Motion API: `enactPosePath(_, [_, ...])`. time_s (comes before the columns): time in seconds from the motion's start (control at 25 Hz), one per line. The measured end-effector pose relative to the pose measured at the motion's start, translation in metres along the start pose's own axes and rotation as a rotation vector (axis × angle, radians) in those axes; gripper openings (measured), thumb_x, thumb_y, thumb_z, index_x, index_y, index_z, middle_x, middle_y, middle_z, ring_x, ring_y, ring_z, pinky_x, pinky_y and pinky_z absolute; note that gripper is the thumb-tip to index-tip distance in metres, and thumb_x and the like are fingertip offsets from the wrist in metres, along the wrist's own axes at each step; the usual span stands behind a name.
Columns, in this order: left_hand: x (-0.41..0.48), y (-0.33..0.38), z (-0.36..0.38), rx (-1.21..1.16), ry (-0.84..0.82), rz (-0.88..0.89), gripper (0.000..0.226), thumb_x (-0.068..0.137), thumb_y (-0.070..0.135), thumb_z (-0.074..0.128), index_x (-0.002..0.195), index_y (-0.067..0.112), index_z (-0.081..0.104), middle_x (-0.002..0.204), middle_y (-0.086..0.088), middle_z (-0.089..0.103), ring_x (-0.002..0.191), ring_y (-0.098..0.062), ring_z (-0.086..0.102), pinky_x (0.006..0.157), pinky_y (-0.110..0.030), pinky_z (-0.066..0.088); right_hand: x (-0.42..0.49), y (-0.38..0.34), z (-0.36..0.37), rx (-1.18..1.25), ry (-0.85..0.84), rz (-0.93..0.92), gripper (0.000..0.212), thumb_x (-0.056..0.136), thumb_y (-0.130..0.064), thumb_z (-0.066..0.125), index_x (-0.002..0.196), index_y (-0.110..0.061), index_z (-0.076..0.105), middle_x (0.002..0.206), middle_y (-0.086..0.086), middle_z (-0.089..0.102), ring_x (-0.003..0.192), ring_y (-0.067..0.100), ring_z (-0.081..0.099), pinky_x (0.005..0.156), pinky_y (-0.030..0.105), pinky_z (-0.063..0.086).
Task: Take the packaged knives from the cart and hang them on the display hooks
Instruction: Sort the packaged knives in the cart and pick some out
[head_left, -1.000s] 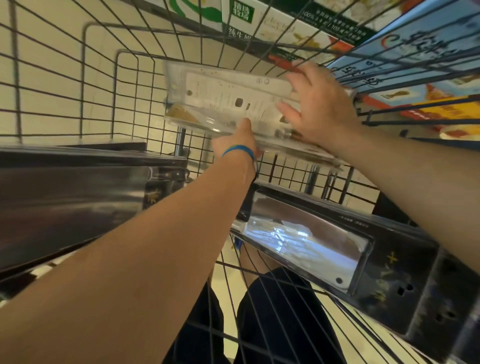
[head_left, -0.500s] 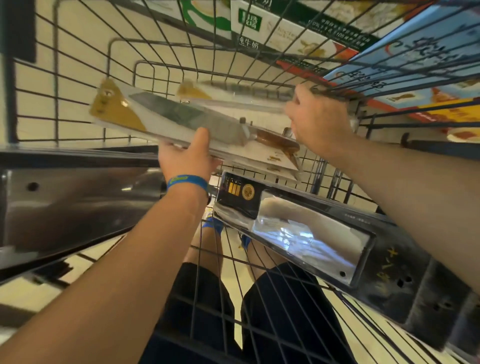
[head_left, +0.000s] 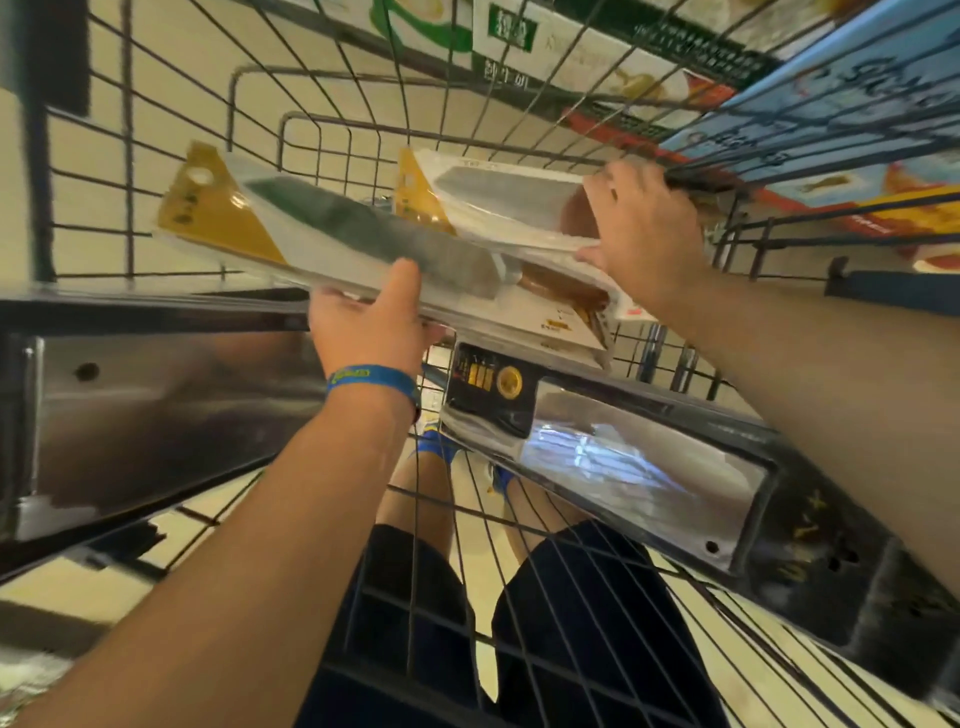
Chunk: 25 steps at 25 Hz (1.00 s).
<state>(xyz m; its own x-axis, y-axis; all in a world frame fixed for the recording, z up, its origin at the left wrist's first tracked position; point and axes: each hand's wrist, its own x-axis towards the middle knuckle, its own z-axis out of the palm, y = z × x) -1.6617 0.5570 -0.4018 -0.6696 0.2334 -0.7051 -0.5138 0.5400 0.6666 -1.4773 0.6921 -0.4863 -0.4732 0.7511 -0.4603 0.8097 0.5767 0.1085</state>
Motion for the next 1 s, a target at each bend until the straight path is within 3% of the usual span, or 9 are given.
enactPosePath(0.12, [-0.006, 0.008, 0.0, 0.0, -0.005, 0.011, 0.019, 0.084, 0.006, 0.066, 0.087, 0.014, 0.048, 0.085, -0.006, 0.062, 0.075, -0.022, 0.066, 0.061, -0.035, 0.062, -0.016, -0.001, 0.002, 0.019, -0.046, -0.039, 0.028, 0.097, -0.023, 0.065, 0.118, -0.005, 0.058, 0.112, 0.017, 0.061, 0.097, 0.034, 0.062, 0.067, 0.041, 0.049])
enactPosePath(0.2, [-0.008, 0.011, 0.001, -0.024, -0.013, 0.015, 0.019, 0.085, 0.004, 0.066, 0.091, 0.013, 0.05, 0.083, -0.003, 0.063, 0.07, -0.016, 0.068, 0.059, -0.032, 0.061, -0.027, 0.002, 0.007, -0.033, -0.181, -0.2, 0.022, 0.096, -0.018, 0.062, 0.116, -0.007, 0.06, 0.108, 0.014, 0.062, 0.092, 0.032, 0.064, 0.066, 0.041, 0.052])
enactPosePath(0.32, [-0.007, 0.012, -0.001, -0.007, -0.022, 0.036, 0.02, 0.085, 0.003, 0.066, 0.093, 0.015, 0.051, 0.086, -0.001, 0.063, 0.07, -0.013, 0.068, 0.059, -0.029, 0.06, -0.027, 0.007, 0.007, -0.092, -0.246, -0.336, 0.042, 0.087, -0.027, 0.073, 0.123, -0.01, 0.059, 0.112, 0.012, 0.058, 0.091, 0.028, 0.063, 0.066, 0.038, 0.054])
enactPosePath(0.48, [-0.005, 0.01, -0.005, 0.015, -0.01, 0.091, 0.021, 0.082, 0.003, 0.066, 0.095, 0.013, 0.052, 0.093, -0.007, 0.067, 0.09, -0.027, 0.071, 0.075, -0.044, 0.062, -0.024, 0.004, 0.01, -0.093, -0.239, -0.417, 0.071, 0.069, -0.041, 0.088, 0.125, -0.011, 0.056, 0.118, 0.01, 0.054, 0.096, 0.026, 0.06, 0.064, 0.038, 0.055])
enactPosePath(0.6, [-0.007, 0.011, -0.007, 0.012, -0.009, 0.144, 0.026, 0.08, 0.001, 0.065, 0.102, 0.01, 0.054, 0.097, -0.007, 0.069, 0.096, -0.027, 0.071, 0.083, -0.047, 0.06, -0.028, 0.009, 0.015, -0.147, -0.225, -0.436, 0.09, 0.07, -0.052, 0.086, 0.138, -0.01, 0.045, 0.126, 0.011, 0.052, 0.106, 0.026, 0.056, 0.075, 0.04, 0.058])
enactPosePath(0.72, [-0.007, 0.011, -0.007, 0.0, -0.011, 0.171, 0.028, 0.079, -0.002, 0.063, 0.105, 0.006, 0.055, 0.098, -0.01, 0.068, 0.098, -0.031, 0.07, 0.083, -0.05, 0.059, -0.03, 0.01, 0.021, -0.254, -0.207, -0.433, 0.099, 0.071, -0.051, 0.085, 0.147, -0.008, 0.037, 0.129, 0.011, 0.05, 0.108, 0.026, 0.053, 0.071, 0.033, 0.056])
enactPosePath(0.8, [-0.006, 0.011, -0.007, 0.029, 0.0, 0.174, 0.027, 0.08, -0.001, 0.063, 0.105, 0.005, 0.054, 0.098, -0.012, 0.068, 0.096, -0.031, 0.07, 0.081, -0.051, 0.059, -0.033, 0.007, 0.026, -0.247, -0.248, -0.409, 0.091, 0.073, -0.04, 0.084, 0.146, -0.01, 0.039, 0.125, 0.01, 0.052, 0.102, 0.024, 0.054, 0.062, 0.028, 0.049])
enactPosePath(0.88, [-0.006, 0.012, -0.008, 0.035, -0.009, 0.171, 0.027, 0.081, -0.002, 0.062, 0.106, 0.002, 0.054, 0.096, -0.011, 0.067, 0.09, -0.027, 0.069, 0.079, -0.052, 0.059, -0.039, 0.003, 0.026, -0.1, -0.287, -0.304, 0.065, 0.087, -0.025, 0.072, 0.142, -0.017, 0.04, 0.116, 0.008, 0.057, 0.089, 0.02, 0.058, 0.056, 0.026, 0.045])
enactPosePath(1.0, [-0.012, 0.015, -0.007, -0.004, -0.038, 0.167, 0.031, 0.082, -0.005, 0.061, 0.112, -0.006, 0.052, 0.098, -0.013, 0.067, 0.092, -0.029, 0.07, 0.078, -0.052, 0.06, -0.051, -0.001, 0.027, 0.085, -0.34, -0.147, 0.048, 0.097, -0.01, 0.056, 0.144, -0.02, 0.048, 0.125, 0.009, 0.063, 0.086, 0.027, 0.068, 0.062, 0.031, 0.054])
